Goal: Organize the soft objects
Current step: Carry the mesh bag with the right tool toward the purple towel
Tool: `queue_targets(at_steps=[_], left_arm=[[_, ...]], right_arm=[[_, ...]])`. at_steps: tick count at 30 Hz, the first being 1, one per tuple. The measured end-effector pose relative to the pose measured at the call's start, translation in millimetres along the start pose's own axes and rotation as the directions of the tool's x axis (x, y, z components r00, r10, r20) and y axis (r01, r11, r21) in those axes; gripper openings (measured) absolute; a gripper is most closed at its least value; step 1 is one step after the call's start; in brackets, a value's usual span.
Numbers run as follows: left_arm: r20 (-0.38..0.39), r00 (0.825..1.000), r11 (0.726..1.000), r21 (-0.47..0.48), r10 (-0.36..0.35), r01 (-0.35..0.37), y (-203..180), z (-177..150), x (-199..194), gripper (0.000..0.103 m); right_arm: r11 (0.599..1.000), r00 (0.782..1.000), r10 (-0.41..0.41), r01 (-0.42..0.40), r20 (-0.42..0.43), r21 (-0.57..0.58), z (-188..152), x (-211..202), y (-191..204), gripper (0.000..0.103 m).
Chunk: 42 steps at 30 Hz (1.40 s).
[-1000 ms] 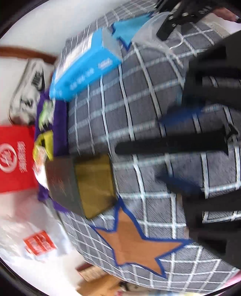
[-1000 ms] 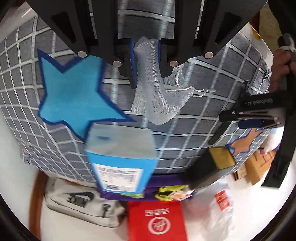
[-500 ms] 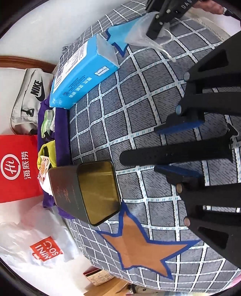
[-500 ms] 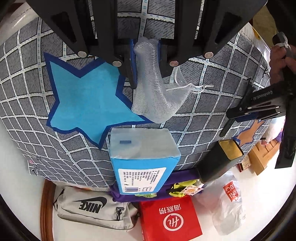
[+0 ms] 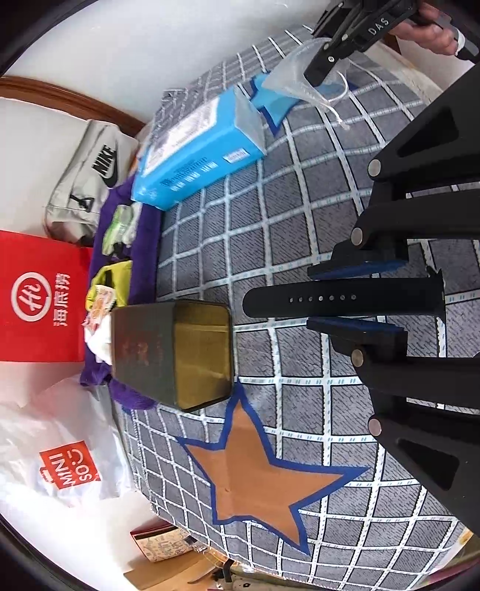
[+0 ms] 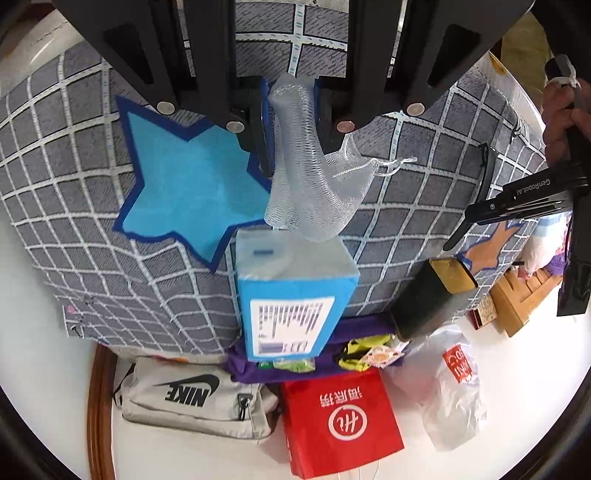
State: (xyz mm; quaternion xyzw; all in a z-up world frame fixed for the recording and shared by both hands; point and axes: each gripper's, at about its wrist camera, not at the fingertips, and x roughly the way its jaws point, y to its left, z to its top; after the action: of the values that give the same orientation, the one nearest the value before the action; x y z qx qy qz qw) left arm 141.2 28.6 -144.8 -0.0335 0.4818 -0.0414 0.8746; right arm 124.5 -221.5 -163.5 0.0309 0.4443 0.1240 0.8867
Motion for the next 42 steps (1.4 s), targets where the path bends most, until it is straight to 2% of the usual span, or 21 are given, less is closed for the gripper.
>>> queue_targets(at_steps=[12, 25, 42], left_arm=[[0.061, 0.996, 0.998, -0.032, -0.059, 0.061, -1.3, 20.6, -28.4, 0.019], [0.099, 0.993, 0.993, -0.088, -0.063, 0.072, 11.4, 53.3, -40.3, 0.019], [0.144, 0.988, 0.991, -0.119, -0.05, 0.067, 32.0, 100.5, -43.0, 0.019]], right_arm=[[0.999, 0.997, 0.022, -0.02, 0.073, -0.036, 28.3, -30.9, 8.7, 0.016], [0.996, 0.989, 0.085, -0.083, 0.124, -0.027, 66.9, -45.3, 13.5, 0.016], [0.997, 0.983, 0.053, -0.042, 0.174, -0.066, 119.9, -39.4, 14.7, 0.016]])
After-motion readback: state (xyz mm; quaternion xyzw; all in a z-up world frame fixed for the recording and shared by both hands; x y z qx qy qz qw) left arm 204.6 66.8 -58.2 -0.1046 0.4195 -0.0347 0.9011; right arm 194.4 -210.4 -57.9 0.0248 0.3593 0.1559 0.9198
